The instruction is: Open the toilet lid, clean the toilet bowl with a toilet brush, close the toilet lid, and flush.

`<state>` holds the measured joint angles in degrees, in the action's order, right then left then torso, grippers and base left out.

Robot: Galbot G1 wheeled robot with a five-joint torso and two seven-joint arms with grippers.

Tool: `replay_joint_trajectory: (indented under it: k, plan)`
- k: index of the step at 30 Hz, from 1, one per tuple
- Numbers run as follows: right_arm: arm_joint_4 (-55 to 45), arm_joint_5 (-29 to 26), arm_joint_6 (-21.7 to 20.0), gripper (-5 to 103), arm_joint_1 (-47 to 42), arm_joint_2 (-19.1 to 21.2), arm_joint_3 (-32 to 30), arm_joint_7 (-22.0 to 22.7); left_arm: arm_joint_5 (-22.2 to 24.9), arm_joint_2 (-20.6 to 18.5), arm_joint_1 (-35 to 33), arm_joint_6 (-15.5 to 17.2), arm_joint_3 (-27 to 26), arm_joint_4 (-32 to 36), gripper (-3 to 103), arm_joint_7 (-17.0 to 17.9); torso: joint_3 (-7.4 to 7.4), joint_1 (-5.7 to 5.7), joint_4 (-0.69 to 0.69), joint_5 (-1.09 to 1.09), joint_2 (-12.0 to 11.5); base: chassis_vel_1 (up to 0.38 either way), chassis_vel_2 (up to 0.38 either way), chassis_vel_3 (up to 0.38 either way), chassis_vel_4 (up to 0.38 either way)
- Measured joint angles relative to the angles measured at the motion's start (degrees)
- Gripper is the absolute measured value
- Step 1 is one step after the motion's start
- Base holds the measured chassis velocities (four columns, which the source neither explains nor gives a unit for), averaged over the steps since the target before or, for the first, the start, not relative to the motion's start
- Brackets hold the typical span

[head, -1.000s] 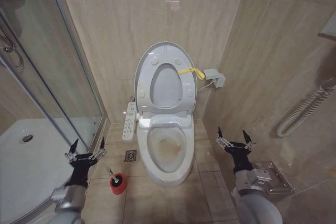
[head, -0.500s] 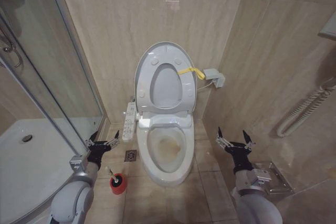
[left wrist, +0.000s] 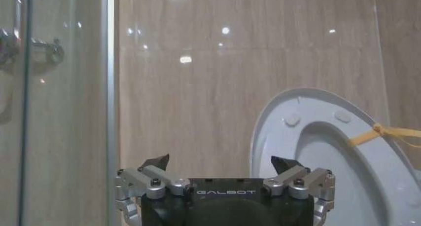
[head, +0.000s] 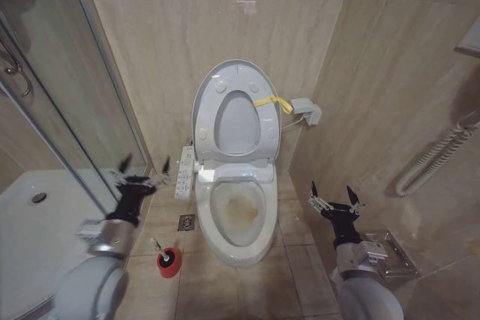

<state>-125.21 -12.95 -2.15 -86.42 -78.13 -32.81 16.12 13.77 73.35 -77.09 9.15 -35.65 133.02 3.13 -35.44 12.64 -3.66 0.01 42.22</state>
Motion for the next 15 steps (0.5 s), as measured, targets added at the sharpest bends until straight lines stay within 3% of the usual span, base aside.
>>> replay_joint_trajectory:
  k: [5,11,13,15]
  plan:
    - [0.0,0.0,0.0,100,0.0,0.0,0.0,0.0,2.3,0.0,-0.4,0.4,0.4,-5.0,100,1.1,0.0,0.01,-0.01,-0.01,0.0,0.0,0.0,0.0,0.0]
    - [0.0,0.0,0.0,100,0.0,0.0,0.0,0.0,2.4,2.4,-1.5,6.7,3.2,-9.9,100,7.6,-0.01,0.01,0.0,-0.02,0.0,0.0,0.0,0.0,0.0]
    - [0.0,0.0,0.0,100,0.0,0.0,0.0,0.0,2.4,2.7,-1.8,6.7,3.5,-10.5,100,7.5,0.0,0.0,0.0,-0.02,0.0,0.0,0.0,0.0,0.0]
    - [0.0,0.0,0.0,100,0.0,0.0,0.0,0.0,1.5,2.9,-2.3,4.8,3.7,-11.9,100,5.2,-0.01,0.01,-0.01,-0.02,0.0,0.0,0.0,0.0,0.0]
